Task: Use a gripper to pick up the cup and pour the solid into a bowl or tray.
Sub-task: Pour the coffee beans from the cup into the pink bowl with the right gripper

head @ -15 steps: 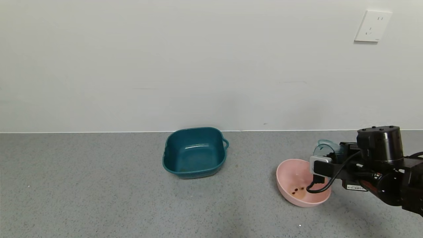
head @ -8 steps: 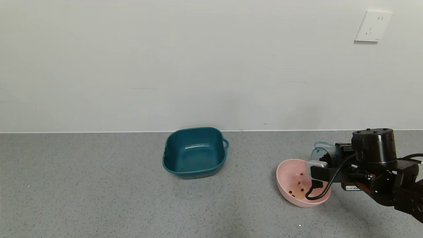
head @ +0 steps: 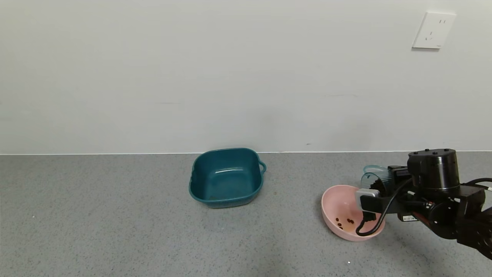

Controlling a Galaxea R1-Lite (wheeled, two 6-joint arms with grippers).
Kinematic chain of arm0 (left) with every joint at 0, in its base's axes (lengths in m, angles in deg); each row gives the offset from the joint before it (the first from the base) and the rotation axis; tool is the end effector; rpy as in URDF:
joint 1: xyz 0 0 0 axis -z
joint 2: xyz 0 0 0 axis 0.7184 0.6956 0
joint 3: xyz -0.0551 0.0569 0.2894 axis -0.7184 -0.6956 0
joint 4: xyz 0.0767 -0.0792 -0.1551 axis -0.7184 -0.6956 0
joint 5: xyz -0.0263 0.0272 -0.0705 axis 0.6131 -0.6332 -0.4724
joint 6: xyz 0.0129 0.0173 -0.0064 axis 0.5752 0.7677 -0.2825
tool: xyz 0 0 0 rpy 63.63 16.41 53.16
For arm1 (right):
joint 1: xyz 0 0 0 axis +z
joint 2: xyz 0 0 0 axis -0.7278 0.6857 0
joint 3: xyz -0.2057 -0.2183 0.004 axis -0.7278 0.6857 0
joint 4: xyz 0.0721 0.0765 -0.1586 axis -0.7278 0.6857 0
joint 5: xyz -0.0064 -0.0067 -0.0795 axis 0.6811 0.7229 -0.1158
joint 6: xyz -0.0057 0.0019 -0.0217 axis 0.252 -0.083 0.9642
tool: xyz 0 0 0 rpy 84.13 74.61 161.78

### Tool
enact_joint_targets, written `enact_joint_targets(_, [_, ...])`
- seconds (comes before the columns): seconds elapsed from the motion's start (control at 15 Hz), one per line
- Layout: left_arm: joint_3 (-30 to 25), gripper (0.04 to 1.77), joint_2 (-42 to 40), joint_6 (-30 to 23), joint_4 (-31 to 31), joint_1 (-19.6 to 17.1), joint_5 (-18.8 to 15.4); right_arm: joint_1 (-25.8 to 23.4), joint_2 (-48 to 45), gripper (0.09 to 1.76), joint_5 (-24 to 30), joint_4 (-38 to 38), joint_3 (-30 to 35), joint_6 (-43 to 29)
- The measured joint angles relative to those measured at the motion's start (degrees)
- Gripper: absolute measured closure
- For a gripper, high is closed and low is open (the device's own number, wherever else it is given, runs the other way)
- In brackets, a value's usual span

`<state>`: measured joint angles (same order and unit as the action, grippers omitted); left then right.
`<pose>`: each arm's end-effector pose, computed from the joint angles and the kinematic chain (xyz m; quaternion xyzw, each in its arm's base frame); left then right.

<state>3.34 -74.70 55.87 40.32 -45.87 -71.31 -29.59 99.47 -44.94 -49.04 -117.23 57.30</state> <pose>-0.0229 0.0000 0.0759 0.0000 -0.0015 -0.0005 1.0000 0.2786 0.0738 0.1268 -0.7475 0.2498 0.0814 0.6101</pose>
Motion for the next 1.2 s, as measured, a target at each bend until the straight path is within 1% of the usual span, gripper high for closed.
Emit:
enact_joint_targets(0.07, [0.00,0.06,0.00,0.00,0.00,0.00,0.00,0.18,0.00,0.50,-0.11,-0.66,-0.04,0.74])
enact_joint_targets(0.33, [0.00,0.06,0.00,0.00,0.02,0.00,0.00,1.84,0.02,0.50,-3.94,-1.12,0.33,2.95])
enact_joint_targets(0.67, [0.00,0.06,0.00,0.00,0.00,0.00,0.00,2.78,0.34,0.50,-4.62,-1.01,0.27,3.36])
enact_joint_targets(1.2, [0.00,0.06,0.00,0.00,0.02,0.00,0.00,2.78,0.52,0.50,-4.63,-0.96,0.68,3.23])
